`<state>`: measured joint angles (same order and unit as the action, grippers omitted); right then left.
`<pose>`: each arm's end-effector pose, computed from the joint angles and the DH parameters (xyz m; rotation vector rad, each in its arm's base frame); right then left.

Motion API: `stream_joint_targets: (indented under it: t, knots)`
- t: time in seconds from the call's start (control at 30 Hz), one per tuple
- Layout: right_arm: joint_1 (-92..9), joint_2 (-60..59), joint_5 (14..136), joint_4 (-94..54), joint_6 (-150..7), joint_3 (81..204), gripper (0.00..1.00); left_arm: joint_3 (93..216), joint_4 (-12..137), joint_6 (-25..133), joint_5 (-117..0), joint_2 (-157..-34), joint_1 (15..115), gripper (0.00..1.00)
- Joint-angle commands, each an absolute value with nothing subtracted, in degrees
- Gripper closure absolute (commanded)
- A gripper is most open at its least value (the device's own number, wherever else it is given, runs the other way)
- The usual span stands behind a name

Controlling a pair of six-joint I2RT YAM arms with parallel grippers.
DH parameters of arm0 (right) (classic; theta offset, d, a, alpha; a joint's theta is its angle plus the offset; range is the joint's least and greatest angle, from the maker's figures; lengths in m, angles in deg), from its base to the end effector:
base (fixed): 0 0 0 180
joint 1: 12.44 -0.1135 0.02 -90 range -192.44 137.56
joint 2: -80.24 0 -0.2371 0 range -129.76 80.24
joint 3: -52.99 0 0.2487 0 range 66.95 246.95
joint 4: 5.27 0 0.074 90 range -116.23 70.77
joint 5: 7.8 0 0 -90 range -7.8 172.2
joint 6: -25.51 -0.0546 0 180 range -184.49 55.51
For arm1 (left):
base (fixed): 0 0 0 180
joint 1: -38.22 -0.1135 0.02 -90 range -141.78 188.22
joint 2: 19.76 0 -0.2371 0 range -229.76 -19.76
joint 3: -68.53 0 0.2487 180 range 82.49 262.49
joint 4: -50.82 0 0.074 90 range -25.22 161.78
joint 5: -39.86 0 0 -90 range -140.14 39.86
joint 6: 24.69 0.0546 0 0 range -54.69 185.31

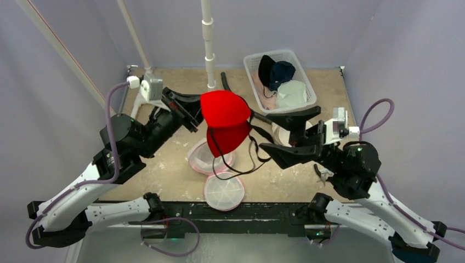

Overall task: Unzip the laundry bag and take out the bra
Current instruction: Place the bra in the bin.

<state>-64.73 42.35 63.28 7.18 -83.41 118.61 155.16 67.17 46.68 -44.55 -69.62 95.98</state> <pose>0.0771 0.1287 0.4559 -0.5867 0.7952 1.2921 0.1041 -0.1550 0.4884 0.3462 1.2445 -1.0974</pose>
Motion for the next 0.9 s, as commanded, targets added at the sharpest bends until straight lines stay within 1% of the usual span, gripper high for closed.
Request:
stream_joint_targets:
  t: [0.0, 0.1, 0.2, 0.37, 0.53, 0.7, 0.87]
  knots:
    - [-64.65, 45.66, 83.83, 3.83, -82.94, 115.29, 0.12, 159.73, 82.87, 29.48, -18.48, -72.79, 95.23, 1.00]
    - [-64.66, 45.05, 88.21, 1.31, -83.62, 113.39, 0.11, 159.63, 90.57, 18.68, -19.23, -75.04, 92.59, 1.00]
    - [-64.67, 44.34, 86.71, 2.49, -85.19, 110.97, 0.11, 158.72, 90.95, 15.65, -21.56, -76.09, 90.91, 1.00]
    - [-64.40, 41.36, 82.36, 3.40, -87.33, 111.06, 0.10, 160.02, 87.10, 15.68, -22.83, -75.42, 90.29, 1.00]
    - [-61.96, 39.39, 74.95, 7.46, -90.54, 111.18, 0.09, 164.29, 87.87, 13.73, -21.89, -75.38, 90.27, 1.00]
    - [-57.26, 38.32, 64.45, 16.47, -94.92, 110.00, 0.09, 166.12, 84.11, 15.13, -27.15, -75.27, 90.31, 1.00]
    - [-56.49, 38.33, 61.59, 18.13, -93.35, 112.87, 0.09, 165.62, 80.05, 19.84, -32.16, -73.70, 90.28, 1.00]
